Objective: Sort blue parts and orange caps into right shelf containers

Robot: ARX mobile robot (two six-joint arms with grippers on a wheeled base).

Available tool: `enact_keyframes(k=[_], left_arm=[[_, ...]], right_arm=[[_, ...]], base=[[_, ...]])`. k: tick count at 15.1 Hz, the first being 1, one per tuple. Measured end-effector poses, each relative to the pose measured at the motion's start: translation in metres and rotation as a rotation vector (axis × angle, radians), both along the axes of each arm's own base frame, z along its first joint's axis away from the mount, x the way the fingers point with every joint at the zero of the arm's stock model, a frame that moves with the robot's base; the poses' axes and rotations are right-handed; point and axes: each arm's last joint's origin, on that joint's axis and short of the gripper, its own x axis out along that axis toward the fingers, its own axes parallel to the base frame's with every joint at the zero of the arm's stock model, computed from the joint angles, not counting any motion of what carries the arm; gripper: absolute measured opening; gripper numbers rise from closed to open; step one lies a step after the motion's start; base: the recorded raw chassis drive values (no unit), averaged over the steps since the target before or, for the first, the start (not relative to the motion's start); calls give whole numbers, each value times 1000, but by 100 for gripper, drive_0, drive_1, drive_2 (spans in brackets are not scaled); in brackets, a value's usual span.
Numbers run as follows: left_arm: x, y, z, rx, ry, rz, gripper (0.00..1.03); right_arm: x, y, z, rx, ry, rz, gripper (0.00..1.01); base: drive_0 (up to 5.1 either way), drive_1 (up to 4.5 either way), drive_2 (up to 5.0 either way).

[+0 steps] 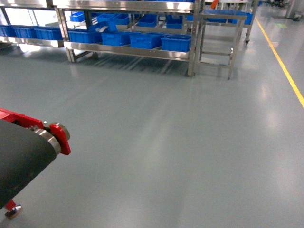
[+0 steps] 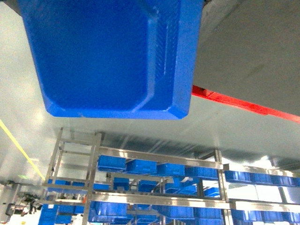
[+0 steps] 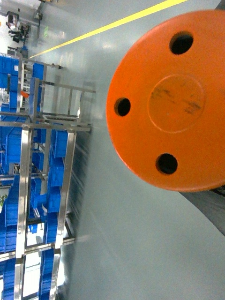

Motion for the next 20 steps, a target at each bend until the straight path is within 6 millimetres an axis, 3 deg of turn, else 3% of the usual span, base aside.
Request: enact_keyframes(k=[14,20], left_arm=[[0,0,0,0,0,0,43],[0,0,0,0,0,0,43]], right_arm=[[0,0,0,0,0,0,45],[0,0,0,0,0,0,45]], base=[[-161,-161,-161],[-5,422,-432]])
